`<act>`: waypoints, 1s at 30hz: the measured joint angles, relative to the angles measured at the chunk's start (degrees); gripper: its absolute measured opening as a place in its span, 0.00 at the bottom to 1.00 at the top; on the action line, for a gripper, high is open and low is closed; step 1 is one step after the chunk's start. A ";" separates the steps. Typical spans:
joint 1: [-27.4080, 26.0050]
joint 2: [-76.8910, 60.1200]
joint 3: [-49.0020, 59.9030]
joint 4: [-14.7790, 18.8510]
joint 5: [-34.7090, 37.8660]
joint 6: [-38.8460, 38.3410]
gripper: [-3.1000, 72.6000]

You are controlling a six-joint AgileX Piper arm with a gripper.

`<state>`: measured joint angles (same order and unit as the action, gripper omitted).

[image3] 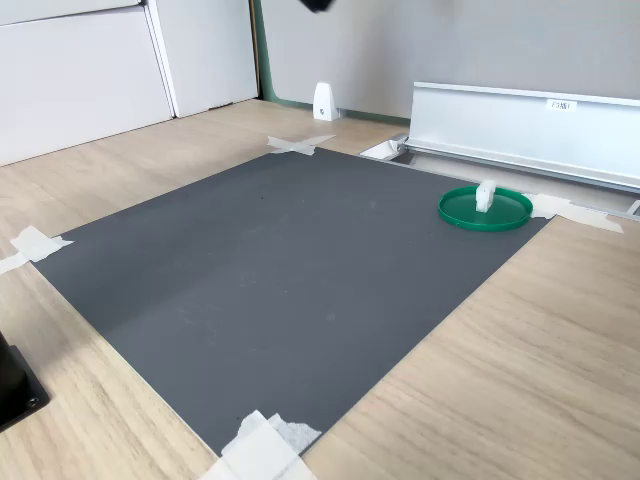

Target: Grasp a white terminal and put it on the green lid.

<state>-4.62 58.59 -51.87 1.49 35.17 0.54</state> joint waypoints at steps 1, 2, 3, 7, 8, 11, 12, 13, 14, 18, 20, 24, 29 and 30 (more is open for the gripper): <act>0.48 -3.07 2.32 -0.37 -1.18 1.12 0.03; 0.71 -6.20 4.17 -0.50 -2.09 1.81 0.03; 0.84 -8.73 6.47 -0.55 -3.14 2.20 0.03; 1.01 -20.63 14.98 -0.66 -6.41 2.87 0.03; 1.01 -23.53 17.10 -0.74 -6.95 2.93 0.03; 1.01 -31.04 22.44 -0.94 -7.49 2.93 0.03; 1.01 -33.03 24.29 -0.94 -7.63 2.87 0.03; 1.01 -34.78 26.13 -0.94 -7.78 2.87 0.03; 1.01 -36.30 27.93 -0.99 -7.83 2.87 0.03; 1.01 -40.64 34.62 -2.19 -8.26 2.83 0.03; 1.01 -42.01 37.11 -2.54 -8.95 2.83 0.03; 1.01 -43.65 41.30 -3.28 -11.09 2.76 0.03; 1.01 -43.89 42.70 -3.58 -12.81 2.53 0.03; 1.01 -43.89 42.70 -3.65 -13.09 2.47 0.03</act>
<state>-3.61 14.71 -9.17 -2.15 22.08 3.01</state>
